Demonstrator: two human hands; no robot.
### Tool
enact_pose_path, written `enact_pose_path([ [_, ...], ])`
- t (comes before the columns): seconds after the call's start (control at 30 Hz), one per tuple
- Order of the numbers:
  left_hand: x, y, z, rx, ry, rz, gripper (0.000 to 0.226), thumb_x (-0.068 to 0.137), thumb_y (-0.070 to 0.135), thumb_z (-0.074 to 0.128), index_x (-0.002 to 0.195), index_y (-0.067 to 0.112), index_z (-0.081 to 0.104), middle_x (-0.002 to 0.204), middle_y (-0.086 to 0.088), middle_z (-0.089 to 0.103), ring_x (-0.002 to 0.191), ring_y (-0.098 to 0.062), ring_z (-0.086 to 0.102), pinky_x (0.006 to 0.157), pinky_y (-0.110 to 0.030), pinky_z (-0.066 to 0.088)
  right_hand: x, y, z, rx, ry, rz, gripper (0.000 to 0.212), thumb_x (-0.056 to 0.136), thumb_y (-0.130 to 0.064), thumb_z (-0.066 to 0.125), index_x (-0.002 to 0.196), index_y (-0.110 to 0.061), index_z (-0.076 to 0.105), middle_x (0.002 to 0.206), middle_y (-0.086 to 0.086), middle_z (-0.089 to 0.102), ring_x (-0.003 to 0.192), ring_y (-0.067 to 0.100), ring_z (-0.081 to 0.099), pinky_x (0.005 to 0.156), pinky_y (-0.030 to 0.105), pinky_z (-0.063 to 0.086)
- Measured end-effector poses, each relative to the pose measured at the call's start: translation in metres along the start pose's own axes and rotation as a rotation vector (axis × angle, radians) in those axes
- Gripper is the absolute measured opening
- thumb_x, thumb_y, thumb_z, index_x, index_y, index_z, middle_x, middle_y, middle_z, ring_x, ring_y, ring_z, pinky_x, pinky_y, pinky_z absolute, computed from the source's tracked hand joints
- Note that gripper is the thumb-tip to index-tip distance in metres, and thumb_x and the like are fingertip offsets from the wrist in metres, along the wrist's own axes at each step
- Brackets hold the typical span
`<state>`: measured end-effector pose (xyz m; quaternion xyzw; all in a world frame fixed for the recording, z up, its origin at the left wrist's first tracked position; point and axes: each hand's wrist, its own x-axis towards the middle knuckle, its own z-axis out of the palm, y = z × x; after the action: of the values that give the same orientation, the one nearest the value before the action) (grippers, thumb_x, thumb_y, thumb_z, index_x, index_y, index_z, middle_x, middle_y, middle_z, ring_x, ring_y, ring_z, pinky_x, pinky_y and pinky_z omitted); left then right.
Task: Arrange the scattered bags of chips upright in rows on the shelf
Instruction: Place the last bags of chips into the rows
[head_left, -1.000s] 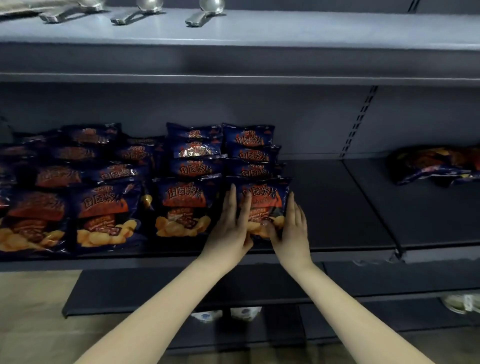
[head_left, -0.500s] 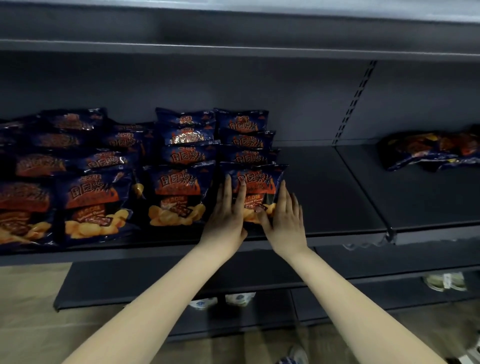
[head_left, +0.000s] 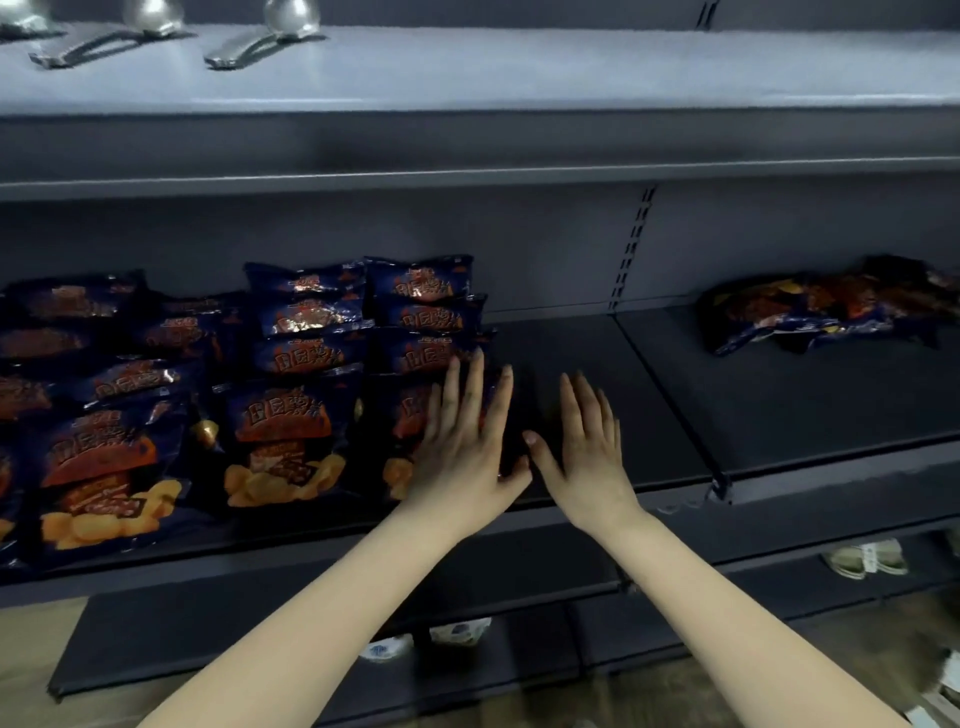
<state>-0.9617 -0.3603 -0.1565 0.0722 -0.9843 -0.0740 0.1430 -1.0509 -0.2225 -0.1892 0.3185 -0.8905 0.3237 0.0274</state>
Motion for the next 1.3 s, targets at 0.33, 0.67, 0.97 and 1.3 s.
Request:
enact_pose_path([
  [0.33, 0.084, 0.093, 0.038, -0.022, 0.009, 0.120, 0.090, 0.087, 0.050, 0.046, 0.144, 0.023, -0.020, 0.150, -0.008, -0.032, 0.137, -0.029, -0.030, 0.112, -0.044, -0.010, 0.012, 0.107, -0.084, -0.095, 0.103, 0.159, 0.079, 0.085, -0.070, 0.013, 0.151, -0.028, 0.003, 0.159, -0.005, -0.005, 0.146, 0.026, -0.007, 0.116, 0.054, 0.007],
  [0.67, 0.169, 0.209, 0.092, -0.045, -0.093, 0.210, 0.087, 0.087, 0.046, 0.053, 0.150, 0.017, 0.001, 0.157, -0.015, -0.012, 0.143, -0.036, -0.013, 0.114, -0.050, 0.003, 0.021, 0.222, -0.173, -0.205, 0.176, 0.282, 0.069, 0.090, -0.061, 0.021, 0.150, -0.026, 0.016, 0.160, -0.004, 0.001, 0.145, 0.032, -0.001, 0.115, 0.057, 0.011],
  [0.97, 0.216, 0.265, 0.126, -0.038, -0.167, 0.173, 0.084, 0.088, 0.047, 0.051, 0.150, 0.019, 0.002, 0.157, -0.014, -0.012, 0.143, -0.036, -0.012, 0.114, -0.052, 0.003, 0.066, 0.296, -0.216, -0.274, 0.092, 0.252, 0.053, 0.096, -0.050, 0.034, 0.142, -0.024, 0.036, 0.159, -0.004, -0.005, 0.145, 0.033, -0.005, 0.113, 0.062, 0.008],
  [1.3, 0.226, 0.271, 0.152, 0.001, -0.247, 0.179, 0.082, 0.088, 0.046, 0.051, 0.150, 0.022, 0.004, 0.157, -0.010, -0.012, 0.143, -0.035, -0.011, 0.114, -0.052, 0.001, 0.102, 0.349, -0.211, -0.478, -0.168, 0.306, 0.055, 0.095, -0.046, 0.037, 0.146, -0.029, 0.029, 0.155, -0.011, -0.023, 0.141, 0.036, -0.022, 0.107, 0.067, -0.003],
])
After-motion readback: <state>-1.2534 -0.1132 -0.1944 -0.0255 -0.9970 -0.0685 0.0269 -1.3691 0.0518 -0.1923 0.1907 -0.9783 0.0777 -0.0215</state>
